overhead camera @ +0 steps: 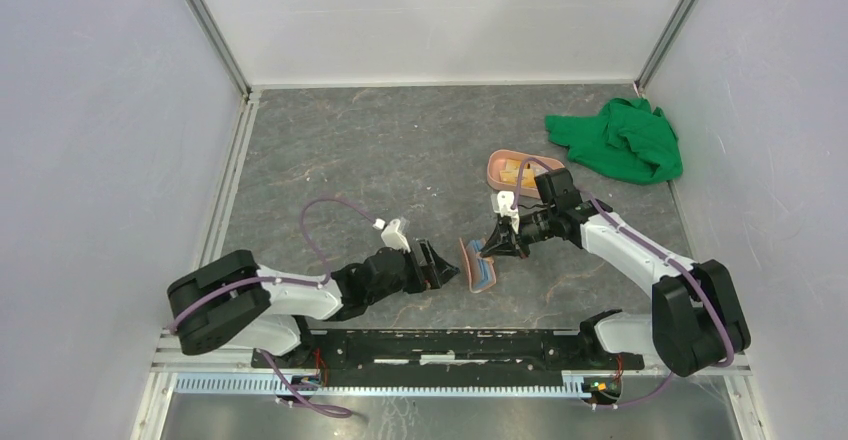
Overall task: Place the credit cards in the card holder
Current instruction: Open the card holder at the center of the board.
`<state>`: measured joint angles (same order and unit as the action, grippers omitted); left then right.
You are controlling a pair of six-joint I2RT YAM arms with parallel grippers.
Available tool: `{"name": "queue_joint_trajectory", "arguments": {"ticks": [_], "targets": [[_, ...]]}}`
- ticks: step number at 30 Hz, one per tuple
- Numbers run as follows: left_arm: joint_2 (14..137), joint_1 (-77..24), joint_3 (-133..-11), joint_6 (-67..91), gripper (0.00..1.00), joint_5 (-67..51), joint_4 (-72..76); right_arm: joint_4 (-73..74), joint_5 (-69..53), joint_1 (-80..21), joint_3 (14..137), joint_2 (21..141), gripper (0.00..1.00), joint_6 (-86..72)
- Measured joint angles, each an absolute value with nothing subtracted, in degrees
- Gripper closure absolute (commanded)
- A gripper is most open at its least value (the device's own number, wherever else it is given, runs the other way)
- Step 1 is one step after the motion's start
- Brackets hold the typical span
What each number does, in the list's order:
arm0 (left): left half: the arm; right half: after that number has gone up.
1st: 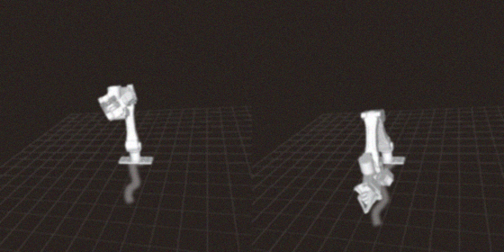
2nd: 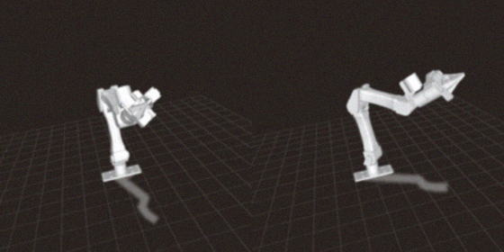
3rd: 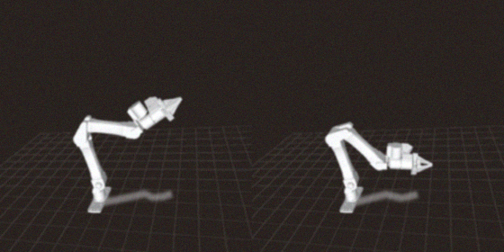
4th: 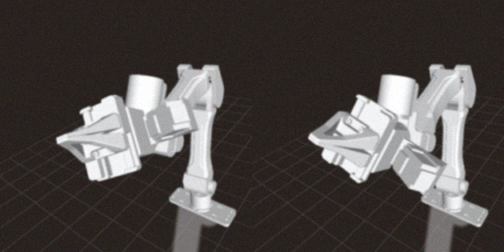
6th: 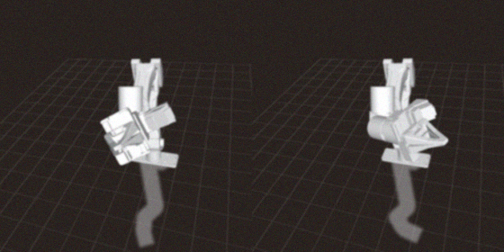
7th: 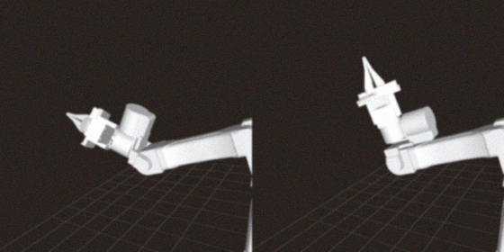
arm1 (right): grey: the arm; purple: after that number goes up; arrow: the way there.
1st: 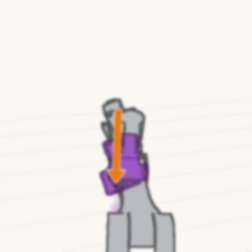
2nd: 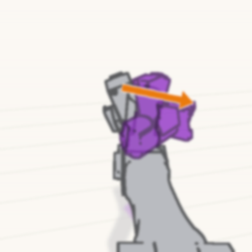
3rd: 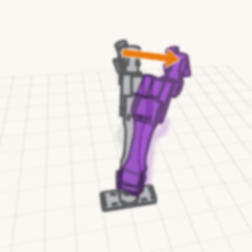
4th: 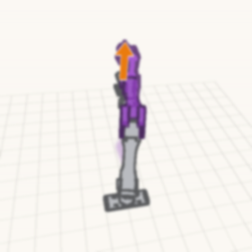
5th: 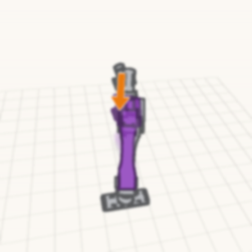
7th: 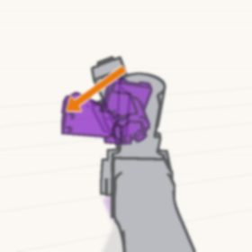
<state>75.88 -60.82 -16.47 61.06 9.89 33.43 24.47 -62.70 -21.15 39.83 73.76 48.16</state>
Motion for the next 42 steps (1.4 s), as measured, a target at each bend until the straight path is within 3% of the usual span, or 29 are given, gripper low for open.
{"name": "queue_joint_trajectory", "arguments": {"ticks": [8, 16, 22, 34, 42], "targets": [[80.62, -60.77, -13.30, 63.64, 0.03, 8.19, 43.86, 24.95, -63.44, -21.15, 39.81, 73.93, 1.00, 48.53], [71.35, -60.75, -10.66, 63.66, 0.04, 9.45, 43.20, 25.19, -65.17, -21.15, 39.81, 73.34, 1.00, 48.90], [69.25, -60.77, -11.38, 63.61, 0.22, 10.90, 37.43, 24.84, -65.54, -21.15, 39.81, 73.12, 1.00, 48.62], [58.59, -60.77, -17.17, 60.51, 0.29, 18.31, 16.14, 24.49, -65.41, -20.82, 39.81, 73.12, 1.00, 48.23], [56.69, -60.80, -17.17, 60.25, 0.34, 17.41, 16.34, 24.53, -65.32, -20.71, 39.81, 73.23, 1.00, 48.25]]}}
